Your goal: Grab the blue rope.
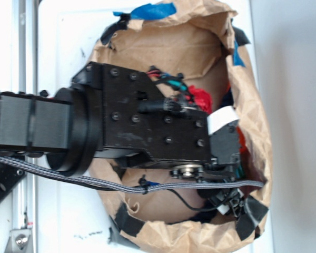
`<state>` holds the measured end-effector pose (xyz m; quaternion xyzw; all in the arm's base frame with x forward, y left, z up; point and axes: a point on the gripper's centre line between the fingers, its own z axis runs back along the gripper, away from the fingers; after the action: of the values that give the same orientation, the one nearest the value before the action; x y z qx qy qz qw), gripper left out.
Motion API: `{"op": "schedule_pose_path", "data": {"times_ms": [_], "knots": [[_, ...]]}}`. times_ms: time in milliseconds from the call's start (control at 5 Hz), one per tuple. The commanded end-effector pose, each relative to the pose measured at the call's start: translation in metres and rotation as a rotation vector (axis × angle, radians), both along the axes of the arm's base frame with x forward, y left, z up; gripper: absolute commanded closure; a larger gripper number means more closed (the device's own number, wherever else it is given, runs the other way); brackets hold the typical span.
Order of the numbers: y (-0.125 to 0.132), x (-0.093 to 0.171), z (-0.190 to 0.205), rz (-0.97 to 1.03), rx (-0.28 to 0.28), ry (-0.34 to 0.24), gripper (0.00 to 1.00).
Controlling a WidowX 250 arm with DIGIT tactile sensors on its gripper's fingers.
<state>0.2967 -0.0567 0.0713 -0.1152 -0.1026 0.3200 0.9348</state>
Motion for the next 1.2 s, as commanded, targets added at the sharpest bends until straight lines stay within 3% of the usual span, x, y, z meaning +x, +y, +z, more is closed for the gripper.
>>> {"op": "schedule_pose_path", "data": {"times_ms": [0,600,800,1000], "knots": [[-0.018,0.006,-0.004,-0.07,-0.022,-0.062,0.0],[-0.051,0.026,-0.017,-0.147,0.063,0.026,0.0],[-0.051,0.03,-0.023,-0.163,0.067,0.1,0.0],[-0.045,0.024,-0.024,-0.143,0.04,0.13,1.0]]}}
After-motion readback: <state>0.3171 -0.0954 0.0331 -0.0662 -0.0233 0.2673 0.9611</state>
